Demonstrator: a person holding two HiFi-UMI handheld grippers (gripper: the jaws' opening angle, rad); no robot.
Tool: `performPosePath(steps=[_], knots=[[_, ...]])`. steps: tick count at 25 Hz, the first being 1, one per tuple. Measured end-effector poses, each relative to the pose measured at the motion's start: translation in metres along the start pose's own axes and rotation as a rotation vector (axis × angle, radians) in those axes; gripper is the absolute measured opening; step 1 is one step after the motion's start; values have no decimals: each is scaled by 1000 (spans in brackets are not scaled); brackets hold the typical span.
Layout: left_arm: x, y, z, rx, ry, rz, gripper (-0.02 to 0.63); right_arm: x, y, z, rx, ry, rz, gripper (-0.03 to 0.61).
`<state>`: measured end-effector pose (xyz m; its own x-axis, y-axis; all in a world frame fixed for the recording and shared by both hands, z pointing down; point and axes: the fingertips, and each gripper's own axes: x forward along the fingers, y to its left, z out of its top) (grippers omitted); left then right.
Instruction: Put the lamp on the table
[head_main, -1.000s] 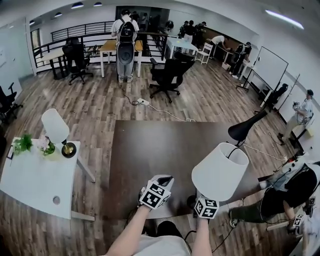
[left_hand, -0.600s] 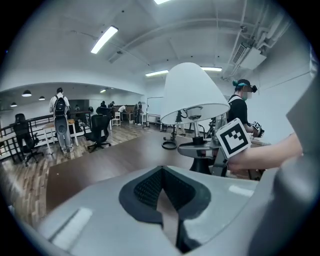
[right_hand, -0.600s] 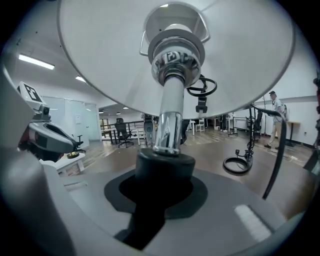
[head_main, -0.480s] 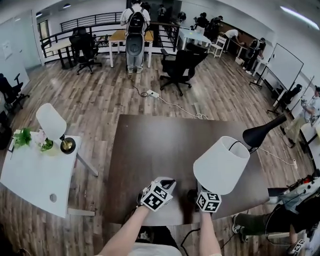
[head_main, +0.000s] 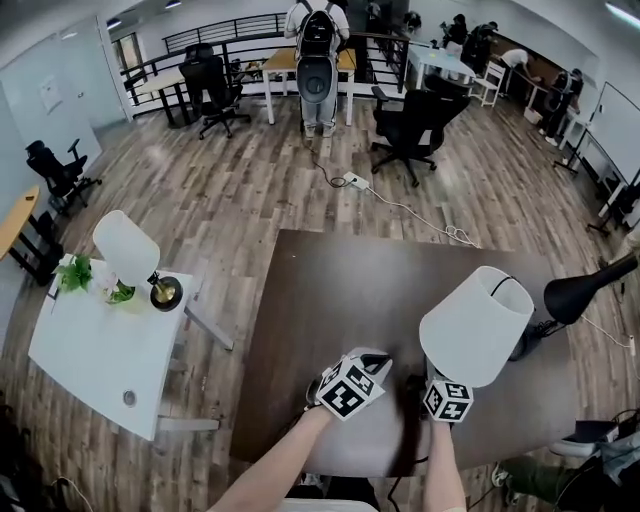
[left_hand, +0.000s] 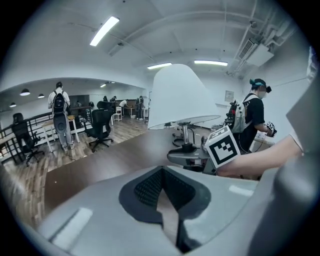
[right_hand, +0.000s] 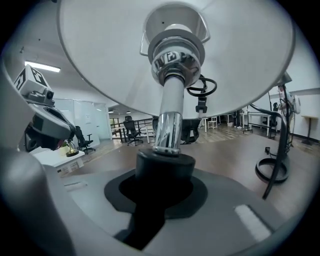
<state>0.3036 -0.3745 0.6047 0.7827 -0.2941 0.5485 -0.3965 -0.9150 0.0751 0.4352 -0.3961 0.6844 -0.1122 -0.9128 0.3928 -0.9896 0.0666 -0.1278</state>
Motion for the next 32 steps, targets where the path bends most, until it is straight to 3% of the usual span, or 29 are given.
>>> performPosePath(steps=[5, 15, 20, 32], knots=[[16, 4, -4, -83, -31, -2, 0, 25, 0, -12, -5, 13, 7, 104], [3, 14, -27, -174, -56, 18, 0, 36, 16, -22, -67, -80, -73, 101], [-13, 25, -45, -167, -52, 65, 0, 48, 27, -29, -105, -116, -92, 100], [-25, 1, -64, -228, -97, 38, 0, 30, 30, -29, -192, -113, -152, 101]])
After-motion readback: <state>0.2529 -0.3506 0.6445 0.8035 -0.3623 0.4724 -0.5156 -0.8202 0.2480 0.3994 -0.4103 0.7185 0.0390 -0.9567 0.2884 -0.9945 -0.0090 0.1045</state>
